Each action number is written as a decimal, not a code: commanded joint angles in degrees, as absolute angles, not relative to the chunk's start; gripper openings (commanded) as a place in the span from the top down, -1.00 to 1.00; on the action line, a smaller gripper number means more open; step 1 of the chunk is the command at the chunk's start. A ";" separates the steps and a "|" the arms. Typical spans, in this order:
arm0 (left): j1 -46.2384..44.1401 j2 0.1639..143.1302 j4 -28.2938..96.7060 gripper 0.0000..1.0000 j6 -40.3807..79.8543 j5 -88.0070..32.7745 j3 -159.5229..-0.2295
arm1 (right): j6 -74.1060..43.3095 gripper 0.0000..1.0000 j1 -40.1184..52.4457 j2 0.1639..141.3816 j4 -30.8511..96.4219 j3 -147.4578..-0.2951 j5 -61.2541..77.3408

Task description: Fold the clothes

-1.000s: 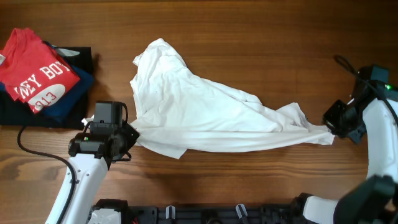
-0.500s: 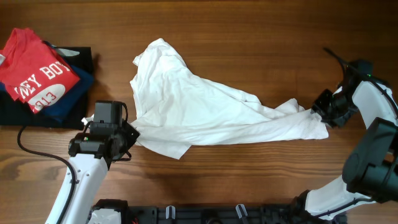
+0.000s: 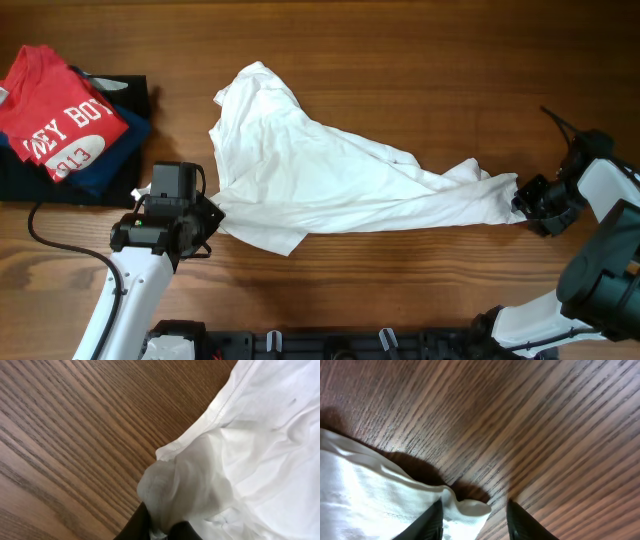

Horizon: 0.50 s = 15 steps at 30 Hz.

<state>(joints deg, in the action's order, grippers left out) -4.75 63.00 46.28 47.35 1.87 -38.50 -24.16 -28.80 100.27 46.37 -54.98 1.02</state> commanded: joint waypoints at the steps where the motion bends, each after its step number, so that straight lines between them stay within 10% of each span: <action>1: -4.38 63.07 46.06 0.77 46.68 2.44 -38.35 | -21.96 0.08 -28.77 99.88 45.15 -53.87 3.75; 5: -4.38 63.07 46.06 0.77 46.68 2.44 -38.35 | -19.44 0.21 -28.77 99.90 44.97 -53.87 8.01; 10: -4.38 63.07 46.06 0.77 46.68 2.44 -38.35 | -18.00 0.85 -28.73 99.90 45.69 -53.87 8.01; 15: -4.38 63.07 46.09 0.79 46.65 2.44 -38.35 | -16.23 0.92 -28.73 99.88 45.43 -53.95 10.70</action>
<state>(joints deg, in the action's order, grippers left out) -4.75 63.00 46.26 47.35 1.87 -38.50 -18.50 -28.84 100.18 45.56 -54.61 7.70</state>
